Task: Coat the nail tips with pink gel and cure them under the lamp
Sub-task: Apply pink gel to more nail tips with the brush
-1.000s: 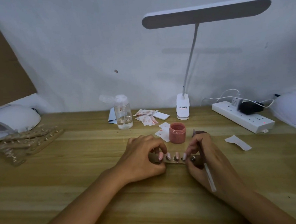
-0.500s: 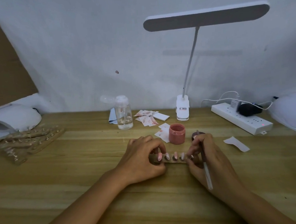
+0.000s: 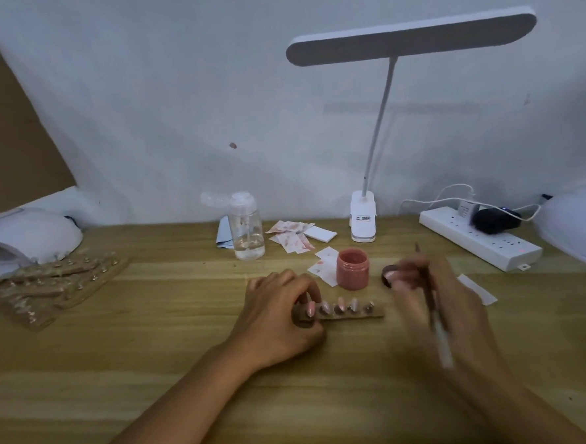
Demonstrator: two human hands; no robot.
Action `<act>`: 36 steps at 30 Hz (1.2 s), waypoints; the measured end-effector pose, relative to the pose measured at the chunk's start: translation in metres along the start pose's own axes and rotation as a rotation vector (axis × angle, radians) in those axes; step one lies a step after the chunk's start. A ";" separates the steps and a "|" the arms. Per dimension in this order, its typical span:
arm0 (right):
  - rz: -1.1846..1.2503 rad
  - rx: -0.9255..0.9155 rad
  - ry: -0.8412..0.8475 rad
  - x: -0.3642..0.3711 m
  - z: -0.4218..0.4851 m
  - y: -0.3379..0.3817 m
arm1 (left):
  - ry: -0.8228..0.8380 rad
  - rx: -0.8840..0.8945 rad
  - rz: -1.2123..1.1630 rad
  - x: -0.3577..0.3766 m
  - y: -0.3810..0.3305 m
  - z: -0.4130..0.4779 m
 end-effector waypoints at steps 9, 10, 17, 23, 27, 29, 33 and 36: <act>0.099 0.380 0.152 0.014 0.074 0.006 | -0.025 0.019 -0.033 0.002 0.004 0.001; 0.073 0.400 0.163 0.018 0.079 0.004 | -0.028 0.028 -0.026 0.002 0.004 0.002; -0.029 0.478 0.129 0.037 0.094 -0.012 | -0.033 0.045 -0.040 0.004 0.005 0.003; 0.006 0.498 0.123 0.037 0.086 -0.018 | -0.051 0.047 -0.081 0.005 0.005 0.003; 0.314 0.467 0.060 0.020 0.057 -0.009 | -0.066 0.045 -0.083 0.004 0.005 0.003; 0.353 0.322 0.047 0.011 0.032 -0.002 | -0.070 0.041 -0.083 0.003 0.006 0.004; 0.303 0.134 0.015 0.007 -0.007 0.002 | -0.078 0.048 -0.078 0.003 0.004 0.003; 0.167 0.033 0.011 0.011 -0.011 0.006 | -0.099 0.065 -0.060 0.001 0.002 0.003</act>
Point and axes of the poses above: each hand's wrist, its own z-axis towards the middle knuckle, its own x-axis out of the palm, y = z × x, the point moved 4 cm from there along z, towards the middle knuckle, and after that the axes turned 10 degrees about x, right-handed, at the moved point
